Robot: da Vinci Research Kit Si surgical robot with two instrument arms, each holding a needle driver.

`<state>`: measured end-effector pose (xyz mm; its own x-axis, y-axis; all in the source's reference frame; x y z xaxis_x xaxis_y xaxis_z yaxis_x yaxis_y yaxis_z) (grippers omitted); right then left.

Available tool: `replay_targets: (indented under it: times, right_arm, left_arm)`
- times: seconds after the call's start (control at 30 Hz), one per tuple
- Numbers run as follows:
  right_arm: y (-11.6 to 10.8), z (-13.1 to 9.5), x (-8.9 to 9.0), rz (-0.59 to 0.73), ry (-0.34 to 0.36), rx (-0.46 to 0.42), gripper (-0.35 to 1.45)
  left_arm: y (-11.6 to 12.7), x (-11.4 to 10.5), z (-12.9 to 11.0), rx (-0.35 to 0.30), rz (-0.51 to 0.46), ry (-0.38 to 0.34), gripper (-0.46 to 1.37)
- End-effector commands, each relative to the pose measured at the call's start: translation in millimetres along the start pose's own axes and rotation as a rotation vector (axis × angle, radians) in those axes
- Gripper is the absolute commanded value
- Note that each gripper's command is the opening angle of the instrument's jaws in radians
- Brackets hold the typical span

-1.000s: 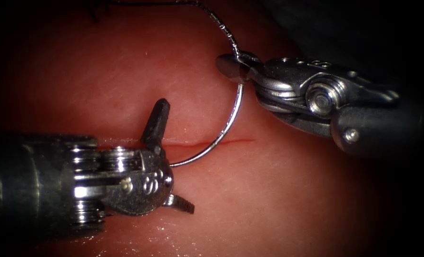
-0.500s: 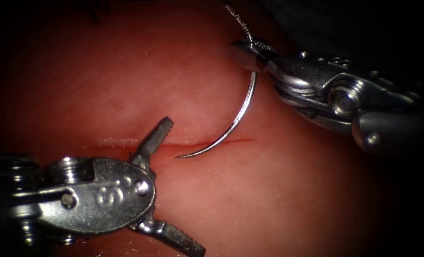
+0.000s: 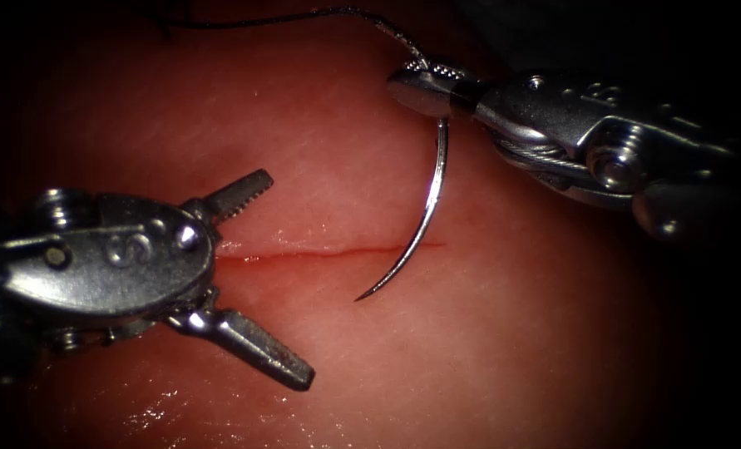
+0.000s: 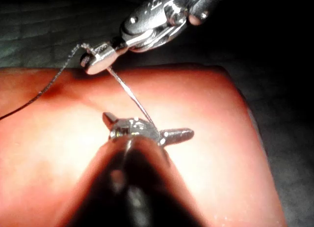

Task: Wound Closure
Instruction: Hand over the needle from the left to the right gripper, then use the right gripper to throw the needle through the top of the wound

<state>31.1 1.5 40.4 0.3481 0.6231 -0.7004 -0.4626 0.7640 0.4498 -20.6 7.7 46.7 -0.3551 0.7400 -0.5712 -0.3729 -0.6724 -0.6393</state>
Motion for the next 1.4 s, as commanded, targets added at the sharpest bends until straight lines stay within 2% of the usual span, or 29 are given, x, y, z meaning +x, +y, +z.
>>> replay_targets:
  times: [0.03, 0.27, 0.53, 0.6, 0.77, 0.93, 1.07, 1.23, 1.4]
  right_arm:
    - [0.1, 0.0, -0.1, -0.019, 0.010, 0.022, -0.35]
    - [0.3, 0.1, 0.1, -0.086, 0.098, 0.118, -0.35]
    - [0.5, 0.2, 0.2, -0.110, 0.135, 0.172, -0.35]
    - [0.5, 0.2, 0.2, -0.116, 0.150, 0.189, -0.35]
    - [0.1, 0.3, 0.1, -0.130, 0.184, 0.213, -0.35]
    - [0.0, 0.8, 0.2, -0.152, 0.246, 0.212, -0.35]
    - [-0.1, 1.0, 0.3, -0.189, 0.260, 0.245, -0.35]
    - [-0.3, 1.3, 0.6, -0.258, 0.306, 0.280, -0.35]
    - [-1.1, 2.0, 1.1, -0.326, 0.323, 0.292, -0.35]
  left_arm:
    - [-0.2, -0.3, 0.1, -0.007, 0.005, 0.001, 1.10]
    - [-0.9, -1.9, 0.1, -0.007, 0.021, 0.014, 0.99]
    - [-1.1, -3.0, 0.1, 0.008, 0.031, 0.037, 0.73]
    - [-1.3, -3.1, 0.0, 0.022, 0.031, 0.051, 0.66]
    - [-2.2, -3.2, -0.5, 0.127, 0.102, 0.059, 0.53]
    - [-2.8, -4.1, -0.8, 0.154, 0.111, 0.063, 0.51]
    - [-3.1, -5.6, -0.7, 0.166, 0.120, 0.072, 0.44]
    - [-3.2, -7.3, -0.4, 0.176, 0.131, 0.074, 0.27]
    - [-3.2, -7.9, -0.2, 0.175, 0.135, 0.073, 0.05]
